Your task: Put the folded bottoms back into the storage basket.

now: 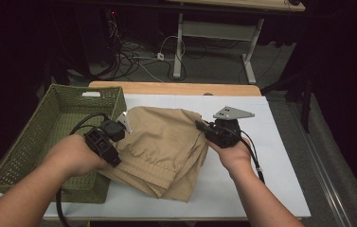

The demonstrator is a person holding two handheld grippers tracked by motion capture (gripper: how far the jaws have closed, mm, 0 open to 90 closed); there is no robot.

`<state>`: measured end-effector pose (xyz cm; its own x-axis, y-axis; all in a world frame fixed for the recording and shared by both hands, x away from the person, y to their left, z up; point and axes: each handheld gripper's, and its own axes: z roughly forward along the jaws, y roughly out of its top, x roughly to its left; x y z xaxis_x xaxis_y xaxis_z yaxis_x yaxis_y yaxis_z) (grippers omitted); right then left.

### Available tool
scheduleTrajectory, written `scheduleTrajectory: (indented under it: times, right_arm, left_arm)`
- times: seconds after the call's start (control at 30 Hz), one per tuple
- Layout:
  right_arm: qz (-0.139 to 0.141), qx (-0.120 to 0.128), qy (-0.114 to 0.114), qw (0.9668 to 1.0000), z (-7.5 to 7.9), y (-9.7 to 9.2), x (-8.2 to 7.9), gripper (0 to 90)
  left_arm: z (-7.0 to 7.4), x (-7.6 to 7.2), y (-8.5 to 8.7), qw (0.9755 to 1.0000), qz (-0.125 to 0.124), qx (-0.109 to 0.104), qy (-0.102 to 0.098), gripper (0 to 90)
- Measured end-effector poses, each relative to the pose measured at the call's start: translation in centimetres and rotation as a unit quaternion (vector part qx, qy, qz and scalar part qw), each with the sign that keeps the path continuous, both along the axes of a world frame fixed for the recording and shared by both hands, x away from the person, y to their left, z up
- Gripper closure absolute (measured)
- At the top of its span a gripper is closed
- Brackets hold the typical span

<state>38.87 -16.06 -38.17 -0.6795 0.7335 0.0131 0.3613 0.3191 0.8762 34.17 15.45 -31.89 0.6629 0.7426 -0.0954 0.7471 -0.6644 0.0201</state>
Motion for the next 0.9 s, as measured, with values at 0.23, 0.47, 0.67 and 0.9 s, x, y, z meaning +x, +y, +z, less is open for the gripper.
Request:
scheduleTrajectory:
  times: [0.23,0.47,0.67,0.9]
  right_arm:
    - [0.0,0.004,-0.007,1.0,1.2,0.0,0.3,86.9]
    - [-0.001,0.009,-0.012,0.9999,2.0,0.3,0.4,86.9]
    - [-0.001,0.008,-0.018,0.9998,3.0,0.7,0.6,86.9]
    - [0.012,0.003,-0.031,0.9995,4.4,3.1,1.2,86.8]
  left_arm:
    - [1.3,0.5,0.1,1.0,-0.006,0.006,0.002,77.2]
    - [2.0,0.9,0.0,0.9998,-0.011,0.016,-0.002,77.3]
    - [3.2,1.1,0.9,0.9999,-0.008,0.013,-0.008,77.3]
    - [4.0,1.1,3.1,0.9998,-0.002,0.013,-0.015,77.4]
